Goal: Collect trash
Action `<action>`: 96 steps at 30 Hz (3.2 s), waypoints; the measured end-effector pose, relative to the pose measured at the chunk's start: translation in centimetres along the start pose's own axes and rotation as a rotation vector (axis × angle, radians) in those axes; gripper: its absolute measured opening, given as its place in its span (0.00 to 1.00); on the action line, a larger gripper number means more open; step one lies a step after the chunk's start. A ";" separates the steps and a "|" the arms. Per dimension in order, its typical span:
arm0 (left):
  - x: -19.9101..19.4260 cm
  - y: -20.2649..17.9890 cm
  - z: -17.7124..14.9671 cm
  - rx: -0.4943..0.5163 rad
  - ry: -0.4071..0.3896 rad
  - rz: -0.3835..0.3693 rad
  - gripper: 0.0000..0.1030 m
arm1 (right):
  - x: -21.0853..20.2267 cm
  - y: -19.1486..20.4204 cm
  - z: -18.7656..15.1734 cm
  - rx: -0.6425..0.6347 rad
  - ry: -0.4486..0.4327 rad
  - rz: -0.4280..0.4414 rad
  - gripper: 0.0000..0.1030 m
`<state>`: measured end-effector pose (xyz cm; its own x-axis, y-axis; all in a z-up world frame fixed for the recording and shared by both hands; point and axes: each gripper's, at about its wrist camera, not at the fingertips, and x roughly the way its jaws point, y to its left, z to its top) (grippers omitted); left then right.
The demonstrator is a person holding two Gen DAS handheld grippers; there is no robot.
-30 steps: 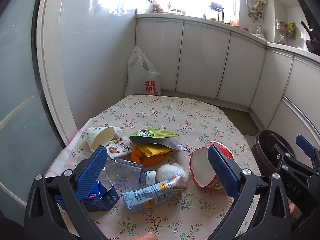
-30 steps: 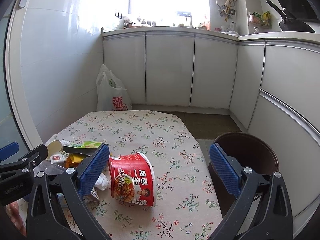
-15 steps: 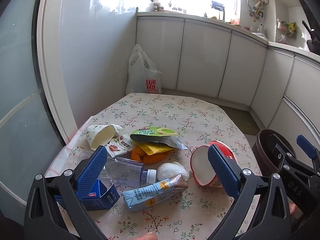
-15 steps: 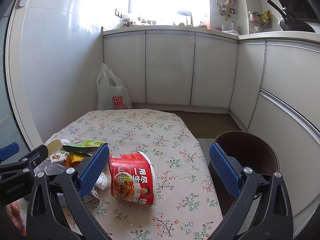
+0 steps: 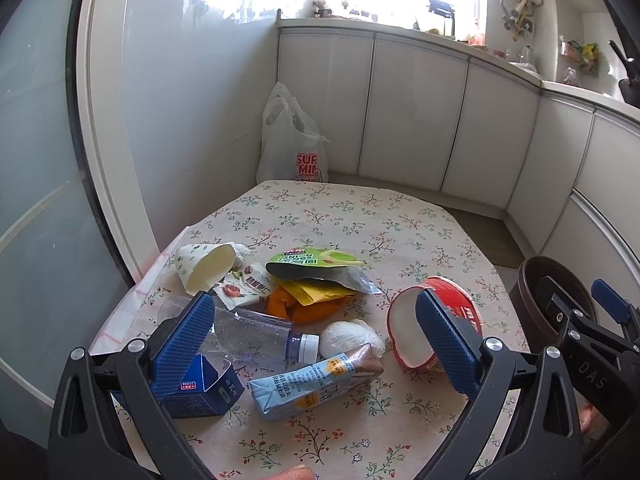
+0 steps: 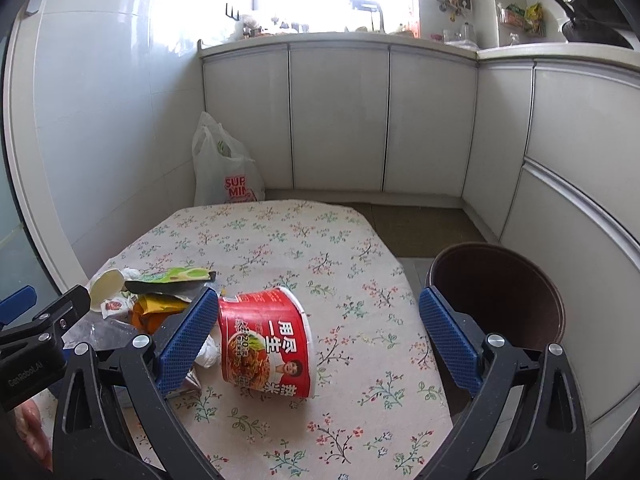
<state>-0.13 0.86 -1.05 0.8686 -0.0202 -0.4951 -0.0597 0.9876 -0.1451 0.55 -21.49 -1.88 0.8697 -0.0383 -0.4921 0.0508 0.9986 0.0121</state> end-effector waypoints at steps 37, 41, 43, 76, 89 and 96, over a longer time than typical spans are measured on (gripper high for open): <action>17.1 -7.5 0.2 0.902 0.611 0.086 0.95 | 6.6 -7.8 3.6 0.278 0.325 0.136 0.93; 19.2 -8.0 -1.2 0.961 0.625 0.095 0.95 | 7.2 -8.3 3.6 0.303 0.339 0.134 0.93; 20.3 -8.1 -1.3 0.970 0.621 0.109 0.95 | 7.6 -8.5 3.6 0.321 0.350 0.138 0.93; 28.6 -4.6 2.3 0.486 0.713 0.041 0.48 | 11.0 -7.2 3.5 0.356 0.438 0.195 0.93; 28.1 0.6 6.2 0.277 0.621 0.160 0.15 | 10.9 -7.3 3.4 0.361 0.445 0.207 0.93; 26.2 2.9 7.4 0.217 0.567 0.186 0.03 | 11.2 -6.5 3.0 0.378 0.471 0.287 0.93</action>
<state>26.05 4.29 -8.11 0.4546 0.1346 -0.8805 -0.0318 0.9903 0.1349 11.47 -28.50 -4.86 0.5718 0.3321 -0.7502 0.0926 0.8824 0.4612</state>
